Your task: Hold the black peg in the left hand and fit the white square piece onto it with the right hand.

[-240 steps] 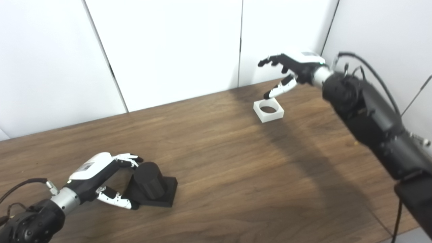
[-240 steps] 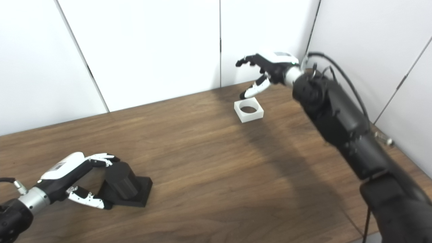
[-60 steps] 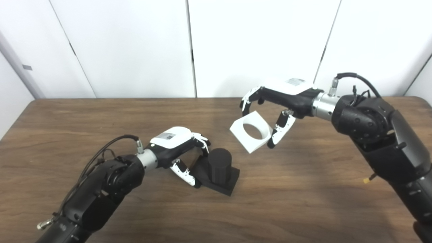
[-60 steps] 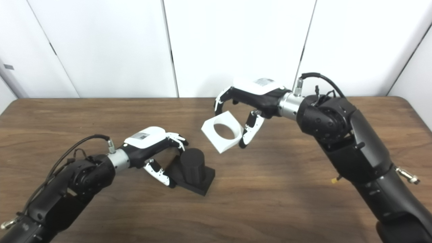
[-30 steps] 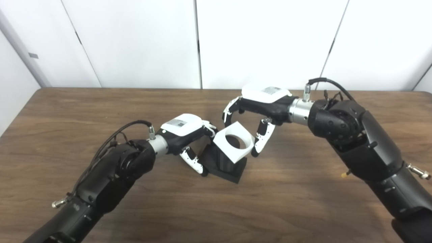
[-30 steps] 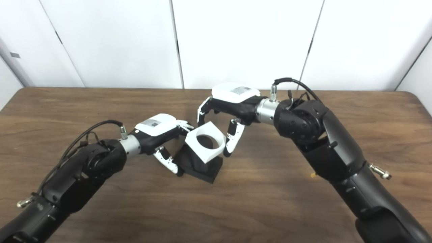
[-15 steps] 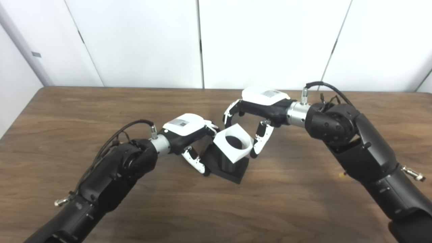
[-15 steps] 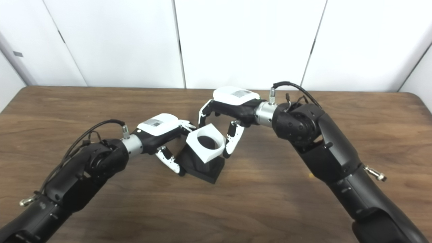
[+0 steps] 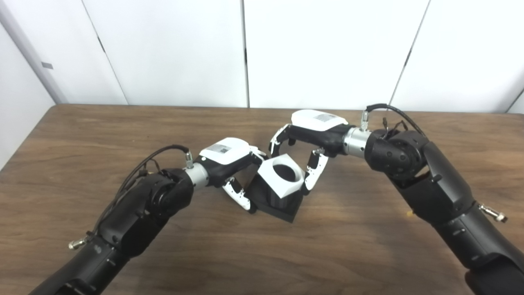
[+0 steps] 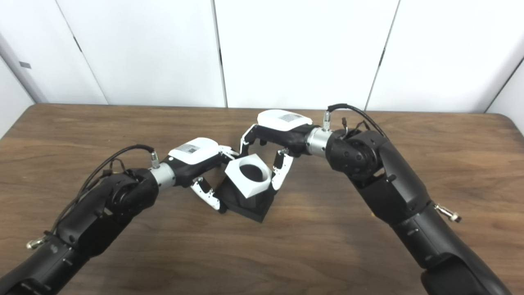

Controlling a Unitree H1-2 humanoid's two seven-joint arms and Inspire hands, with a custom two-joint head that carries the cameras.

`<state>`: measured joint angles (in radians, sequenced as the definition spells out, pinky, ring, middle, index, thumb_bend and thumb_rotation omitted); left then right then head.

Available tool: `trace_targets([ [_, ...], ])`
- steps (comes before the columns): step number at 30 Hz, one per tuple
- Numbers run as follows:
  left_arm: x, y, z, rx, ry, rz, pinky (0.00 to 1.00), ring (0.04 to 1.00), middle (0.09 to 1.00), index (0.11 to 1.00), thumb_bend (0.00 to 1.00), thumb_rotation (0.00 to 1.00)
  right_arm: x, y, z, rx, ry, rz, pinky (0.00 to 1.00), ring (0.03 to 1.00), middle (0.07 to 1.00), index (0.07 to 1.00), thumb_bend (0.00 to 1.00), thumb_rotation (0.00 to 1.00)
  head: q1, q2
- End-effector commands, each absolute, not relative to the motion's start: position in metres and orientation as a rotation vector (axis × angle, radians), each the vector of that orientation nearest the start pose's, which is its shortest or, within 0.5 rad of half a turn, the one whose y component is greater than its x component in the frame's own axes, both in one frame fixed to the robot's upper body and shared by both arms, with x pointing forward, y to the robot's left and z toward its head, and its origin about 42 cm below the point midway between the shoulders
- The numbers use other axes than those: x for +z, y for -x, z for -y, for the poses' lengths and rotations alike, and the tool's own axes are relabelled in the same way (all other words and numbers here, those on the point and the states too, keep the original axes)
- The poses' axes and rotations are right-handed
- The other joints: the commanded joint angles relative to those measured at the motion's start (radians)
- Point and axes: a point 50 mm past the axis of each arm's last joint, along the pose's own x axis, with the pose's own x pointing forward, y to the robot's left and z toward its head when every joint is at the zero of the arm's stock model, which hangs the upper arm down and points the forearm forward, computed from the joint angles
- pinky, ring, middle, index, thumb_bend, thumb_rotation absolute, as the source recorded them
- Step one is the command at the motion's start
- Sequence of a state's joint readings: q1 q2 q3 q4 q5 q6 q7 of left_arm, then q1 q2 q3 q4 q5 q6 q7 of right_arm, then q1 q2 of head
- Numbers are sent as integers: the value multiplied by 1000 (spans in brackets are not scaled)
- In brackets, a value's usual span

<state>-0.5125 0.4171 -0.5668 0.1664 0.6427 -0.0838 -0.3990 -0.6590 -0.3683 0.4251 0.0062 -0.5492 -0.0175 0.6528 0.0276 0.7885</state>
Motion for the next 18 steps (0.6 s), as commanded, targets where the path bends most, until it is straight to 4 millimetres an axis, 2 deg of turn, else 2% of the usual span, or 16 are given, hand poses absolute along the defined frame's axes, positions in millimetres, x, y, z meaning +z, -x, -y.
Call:
trace_targets([
  [1, 118, -368, -159, -1024, -1301, 82, 759, 910, 871, 491, 523, 72, 290, -422, 137, 843, 1219, 464, 693, 789, 755, 478, 523, 128, 1, 0],
  [10, 118, -370, -160, -1025, -1294, 81, 768, 912, 866, 490, 524, 70, 292, -418, 127, 862, 1229, 476, 676, 784, 752, 477, 524, 129, -2, 2],
  [18, 119, -370, -160, -1029, -1297, 77, 765, 912, 876, 490, 523, 72, 291, -412, 120, 888, 1276, 509, 704, 779, 748, 478, 524, 130, -4, 8],
])
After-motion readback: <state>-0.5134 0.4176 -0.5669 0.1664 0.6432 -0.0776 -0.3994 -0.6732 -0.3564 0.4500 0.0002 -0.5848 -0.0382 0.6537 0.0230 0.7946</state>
